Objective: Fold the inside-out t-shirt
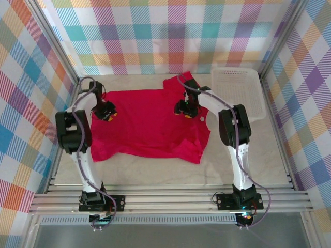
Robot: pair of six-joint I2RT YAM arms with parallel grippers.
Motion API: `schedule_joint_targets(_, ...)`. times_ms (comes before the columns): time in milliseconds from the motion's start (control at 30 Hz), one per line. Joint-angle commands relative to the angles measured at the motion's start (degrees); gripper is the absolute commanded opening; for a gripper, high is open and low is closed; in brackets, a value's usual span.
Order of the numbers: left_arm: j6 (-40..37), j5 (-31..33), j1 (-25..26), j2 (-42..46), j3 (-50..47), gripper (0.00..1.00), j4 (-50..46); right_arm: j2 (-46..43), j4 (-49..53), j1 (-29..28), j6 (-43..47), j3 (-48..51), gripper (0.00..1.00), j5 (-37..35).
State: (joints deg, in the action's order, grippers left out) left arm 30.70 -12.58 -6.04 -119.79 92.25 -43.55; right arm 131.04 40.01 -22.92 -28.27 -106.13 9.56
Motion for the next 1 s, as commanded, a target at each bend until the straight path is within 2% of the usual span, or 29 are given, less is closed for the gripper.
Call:
schedule_joint_targets(0, 0.85, -1.29, -1.68, -5.97, 7.66, 0.22, -2.61, 6.57, 3.42, 1.76, -0.72, -8.51, 0.56, 1.31)
schedule_joint_targets(133, 1.47, -2.12, -3.71, -16.43, 19.26, 0.21, -5.21, 17.4, 8.16, 3.17, -1.33, -23.85, 0.56, 2.75)
schedule_joint_targets(300, 0.84, -3.55, -4.4, -30.13, 39.34, 0.2, -10.45, 29.96, 14.33, 4.91, -2.14, -46.75, 0.57, 4.74)
schedule_joint_targets(433, 0.16, -6.05, -4.38, -33.7, 47.96, 0.2, -11.95, 28.11, 12.78, 5.91, -2.94, -47.98, 0.56, 7.55)
schedule_joint_targets(533, 0.01, -6.76, -3.76, -28.06, 44.06, 0.21, -10.17, 21.6, 13.98, 5.31, 0.33, -43.91, 0.55, 9.28)
schedule_joint_targets(633, -0.64, -6.14, -3.2, -18.97, 36.36, 0.23, -7.75, 12.28, 14.74, 3.81, 6.02, -35.36, 0.55, 9.03)
schedule_joint_targets(800, -1.89, -3.52, -3.01, -1.14, 21.82, 0.24, -5.09, -4.71, 9.88, -0.38, 15.21, -12.3, 0.54, 3.86)
schedule_joint_targets(967, -3.14, -3.12, -3.0, 13.22, 6.99, 0.26, -3.21, -14.82, 5.46, -4.21, 17.81, 5.73, 0.58, 1.84)
